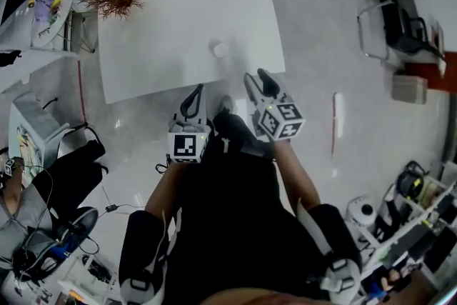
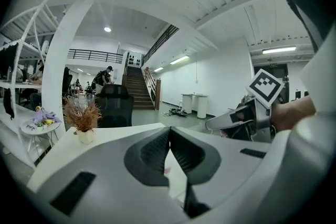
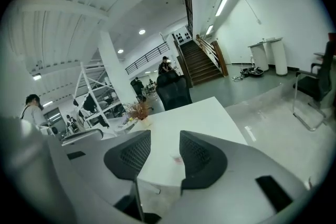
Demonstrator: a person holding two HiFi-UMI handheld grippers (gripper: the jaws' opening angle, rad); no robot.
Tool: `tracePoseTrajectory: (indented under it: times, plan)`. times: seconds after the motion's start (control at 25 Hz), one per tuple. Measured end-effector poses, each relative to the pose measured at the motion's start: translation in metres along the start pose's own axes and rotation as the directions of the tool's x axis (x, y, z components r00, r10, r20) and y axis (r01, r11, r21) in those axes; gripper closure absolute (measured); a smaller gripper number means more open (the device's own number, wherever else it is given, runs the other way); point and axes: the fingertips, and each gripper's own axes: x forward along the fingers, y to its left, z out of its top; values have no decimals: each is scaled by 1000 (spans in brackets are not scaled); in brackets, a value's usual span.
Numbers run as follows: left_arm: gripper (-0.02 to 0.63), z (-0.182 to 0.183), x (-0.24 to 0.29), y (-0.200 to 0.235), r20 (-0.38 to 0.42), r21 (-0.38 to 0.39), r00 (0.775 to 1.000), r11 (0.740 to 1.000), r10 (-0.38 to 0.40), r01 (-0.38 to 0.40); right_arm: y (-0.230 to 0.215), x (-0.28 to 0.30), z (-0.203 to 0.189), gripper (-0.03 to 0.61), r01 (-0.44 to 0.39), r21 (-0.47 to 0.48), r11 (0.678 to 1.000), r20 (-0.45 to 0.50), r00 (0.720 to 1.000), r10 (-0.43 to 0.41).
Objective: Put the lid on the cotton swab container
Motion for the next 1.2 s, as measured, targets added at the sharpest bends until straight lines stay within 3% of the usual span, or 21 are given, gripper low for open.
tracePoseTrajectory:
  times: [0.24,0.36,0.52,0.56,0.6,0.64,0.72,0.96,1.2]
  plan:
    - [607,-37,53,18,-70,64,997,998,16,-11,-34,44,-10,414,3,45,999,-94,996,1]
    - [607,-56,74,34,-110,57,994,998,11,-5,-41,67,-15,414,2,44,999,-143,990,4]
    - [606,-90,100,37,-182,69,981,995,-64,77,-52,90,-23,414,12,57,998,-213,977,0]
    - [598,-101,107,35,-211,84,973,990,-92,112,-56,94,-26,414,18,67,998,-228,974,-2]
    - [556,-115,114,34,-248,96,961,984,-120,148,-59,98,-28,414,24,78,997,-242,970,-4]
    - [471,-131,120,32,-291,101,946,978,-146,182,-62,102,-31,414,29,88,996,-253,967,-6]
    - [403,-160,132,32,-365,107,913,966,-184,237,-68,110,-36,414,40,112,993,-273,962,-8]
    - [368,-196,162,37,-456,210,858,908,-237,362,-80,129,-58,414,82,173,981,-367,930,-13]
    - [360,-217,188,32,-509,245,813,858,-282,451,-92,144,-81,414,98,268,958,-426,905,27]
